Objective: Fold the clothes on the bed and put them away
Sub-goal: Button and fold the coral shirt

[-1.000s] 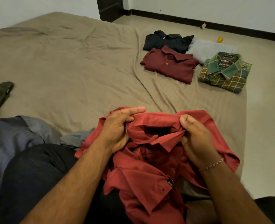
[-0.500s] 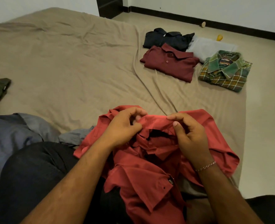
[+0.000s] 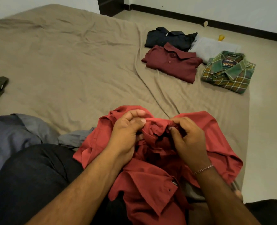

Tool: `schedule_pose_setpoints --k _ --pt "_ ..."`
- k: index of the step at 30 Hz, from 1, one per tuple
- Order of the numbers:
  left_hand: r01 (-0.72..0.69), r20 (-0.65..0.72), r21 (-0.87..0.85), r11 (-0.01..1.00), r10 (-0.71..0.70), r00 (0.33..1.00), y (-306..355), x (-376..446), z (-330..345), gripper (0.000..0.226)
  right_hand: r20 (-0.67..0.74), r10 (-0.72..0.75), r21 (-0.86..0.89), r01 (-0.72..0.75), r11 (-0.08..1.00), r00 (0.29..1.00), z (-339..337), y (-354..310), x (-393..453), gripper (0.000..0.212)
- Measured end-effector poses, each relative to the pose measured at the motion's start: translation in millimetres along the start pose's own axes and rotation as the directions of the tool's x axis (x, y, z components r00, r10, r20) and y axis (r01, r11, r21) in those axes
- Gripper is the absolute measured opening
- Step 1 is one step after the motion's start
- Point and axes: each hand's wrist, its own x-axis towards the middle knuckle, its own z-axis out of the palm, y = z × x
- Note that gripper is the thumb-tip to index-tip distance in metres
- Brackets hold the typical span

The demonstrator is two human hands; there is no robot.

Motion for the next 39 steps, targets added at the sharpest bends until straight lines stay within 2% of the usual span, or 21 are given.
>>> schedule_pose_setpoints --k 3,5,7,9,12,14,17,19,21,23,27,29,30,31,32,34,35,36,37,38,39 --pt "0.016 0.096 -0.259 0.966 0.01 0.995 6.6 2.4 2.2 0.029 -0.026 0.048 0.005 -0.048 0.999 0.998 -3.1 4.2 2.6 0.011" --pt "0.01 0.12 -0.302 0.953 0.027 0.992 9.4 4.3 -0.3 0.038 -0.057 0.071 0.016 -0.07 0.997 0.996 -4.1 4.4 3.9 0.01" --pt "-0.019 0.129 -0.174 0.985 0.042 0.991 10.0 5.8 -3.5 0.04 -0.093 0.095 0.028 -0.093 0.995 0.991 -4.5 5.3 3.4 0.009" --pt "-0.074 0.127 0.089 0.993 0.062 0.99 10.1 5.8 -4.9 0.038 -0.105 0.153 0.073 -0.145 0.987 0.983 -3.9 7.3 2.1 0.008" --pt "-0.123 0.082 0.471 0.874 0.096 0.992 3.0 6.3 -7.2 0.025 -0.104 0.221 0.127 -0.208 0.97 0.97 -3.6 10.8 1.3 0.007" --pt "-0.102 0.039 0.564 0.819 0.097 0.995 -2.0 4.1 -9.0 0.017 -0.122 0.236 0.135 -0.219 0.966 0.964 -5.0 10.5 1.8 0.007" --pt "-0.056 -0.014 0.416 0.907 0.068 0.998 -0.5 1.2 -8.0 0.018 -0.153 0.245 0.13 -0.227 0.965 0.957 -8.7 8.8 2.8 0.015" --pt "-0.006 -0.005 0.129 0.992 0.007 1.0 6.3 0.8 -4.0 0.022 -0.164 0.251 0.119 -0.234 0.965 0.954 -10.0 10.5 3.0 0.018" --pt "0.02 0.049 -0.152 0.988 -0.012 0.999 10.4 2.3 -2.7 0.027 -0.162 0.263 0.128 -0.244 0.961 0.951 -10.0 12.6 3.2 0.016" --pt "0.001 0.087 -0.292 0.956 0.026 0.996 11.8 4.2 -3.7 0.034 -0.148 0.276 0.149 -0.255 0.955 0.949 -9.8 12.8 2.9 0.014" --pt "-0.046 0.133 -0.334 0.941 0.096 0.987 12.7 6.7 -6.5 0.049 -0.112 0.359 0.251 -0.324 0.912 0.927 -7.0 13.0 1.5 0.017" --pt "-0.121 0.147 -0.205 0.971 0.153 0.977 12.0 10.3 -9.8 0.05 -0.105 0.396 0.29 -0.353 0.89 0.912 -6.9 15.0 0.3 0.023" --pt "-0.207 0.15 -0.05 0.977 0.212 0.966 11.3 12.8 -11.9 0.048 -0.107 0.397 0.288 -0.354 0.89 0.911 -7.5 15.3 -0.4 0.027" --pt "-0.317 0.167 0.169 0.933 0.29 0.942 10.6 15.1 -15.0 0.046 -0.105 0.384 0.283 -0.343 0.896 0.917 -8.3 14.5 -1.1 0.028" --pt "-0.417 0.206 0.415 0.809 0.363 0.909 10.9 16.8 -17.5 0.046 -0.099 0.364 0.28 -0.326 0.903 0.926 -9.2 12.3 -1.5 0.027" --pt "-0.514 0.263 0.769 0.38 0.544 0.797 13.6 14.0 -20.9 0.052 -0.089 0.33 0.282 -0.294 0.913 0.94 -9.3 7.8 -1.3 0.023" --pt "-0.56 0.319 0.805 0.197 0.652 0.688 16.3 8.8 -20.1 0.052 -0.091 0.323 0.28 -0.287 0.916 0.942 -9.2 5.8 -0.9 0.021" --pt "-0.642 0.415 0.763 0.069 0.709 0.57 20.8 0.0 -14.5 0.047 -0.092 0.323 0.285 -0.286 0.915 0.942 -9.1 1.4 0.7 0.021" --pt "-0.742 0.524 0.671 0.002 0.707 0.475 22.9 -10.4 -7.4 0.042 -0.088 0.327 0.297 -0.288 0.91 0.941 -9.9 -4.2 2.0 0.022" --pt "-0.817 0.619 0.576 -0.006 0.656 0.432 23.5 -19.4 -0.7 0.037 -0.074 0.337 0.336 -0.295 0.895 0.938 -10.9 -11.7 4.1 0.023" --pt "-0.84 0.679 0.542 0.016 0.58 0.449 22.1 -25.5 5.4 0.036 -0.047 0.352 0.403 -0.305 0.863 0.935 -13.0 -19.5 5.2 0.025"
